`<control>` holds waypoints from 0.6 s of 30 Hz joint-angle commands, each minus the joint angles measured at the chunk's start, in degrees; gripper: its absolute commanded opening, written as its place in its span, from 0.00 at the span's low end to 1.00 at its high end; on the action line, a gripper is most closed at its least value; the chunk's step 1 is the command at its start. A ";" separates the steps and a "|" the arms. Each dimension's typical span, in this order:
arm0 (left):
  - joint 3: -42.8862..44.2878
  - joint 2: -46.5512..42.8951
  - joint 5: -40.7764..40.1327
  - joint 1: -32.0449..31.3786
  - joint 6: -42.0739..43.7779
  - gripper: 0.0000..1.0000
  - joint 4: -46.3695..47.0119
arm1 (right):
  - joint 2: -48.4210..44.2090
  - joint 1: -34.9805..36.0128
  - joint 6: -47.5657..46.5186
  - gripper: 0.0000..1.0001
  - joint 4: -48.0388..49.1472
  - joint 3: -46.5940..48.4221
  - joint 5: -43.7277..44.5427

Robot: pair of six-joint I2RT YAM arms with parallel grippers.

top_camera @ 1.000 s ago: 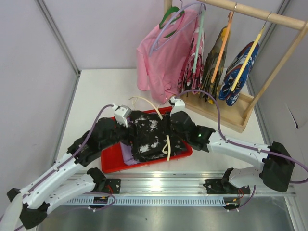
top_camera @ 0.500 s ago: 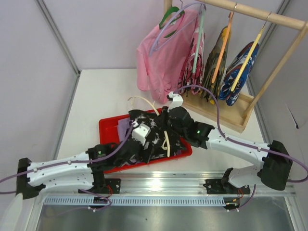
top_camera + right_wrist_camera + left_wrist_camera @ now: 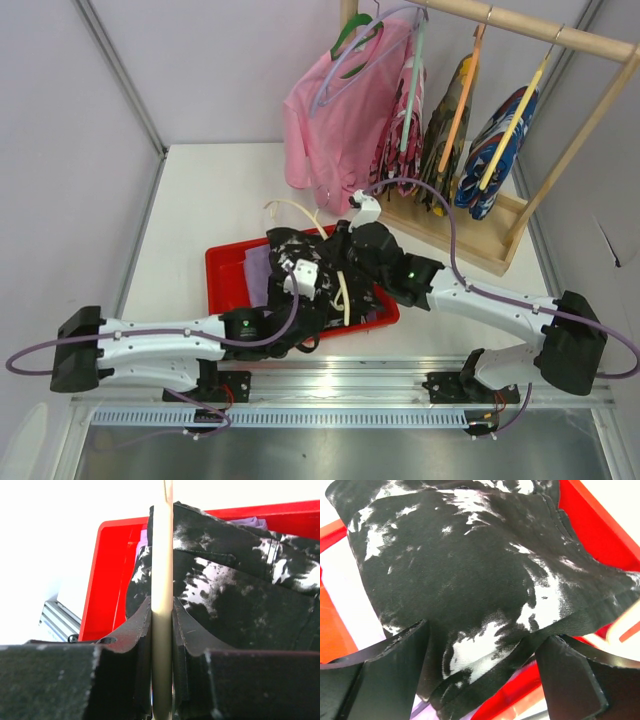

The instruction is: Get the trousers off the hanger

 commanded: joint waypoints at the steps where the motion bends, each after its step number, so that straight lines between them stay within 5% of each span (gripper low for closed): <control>1: -1.43 3.62 -7.92 -0.88 -2.05 0.85 7.88 | -2.40 0.24 4.23 0.00 11.32 0.00 -0.22; 6: 0.06 9.86 -11.61 -3.08 -3.15 0.68 8.54 | -2.66 0.07 5.73 0.00 10.71 -0.09 0.75; 9: -0.11 12.15 -14.24 -3.08 -8.24 0.44 5.46 | -2.75 0.07 6.17 0.00 11.06 0.00 0.66; 10: -1.07 11.89 -14.77 -3.08 -9.83 0.27 4.93 | -2.58 -0.02 6.00 0.00 10.89 0.26 0.84; 13: -3.44 7.70 -16.27 -3.08 -15.64 0.00 2.21 | -2.31 -0.11 4.94 0.00 8.78 0.35 1.80; 18: -6.35 -3.30 -16.53 -2.20 -15.39 0.00 2.30 | -1.61 -0.19 3.54 0.00 3.95 -0.52 6.27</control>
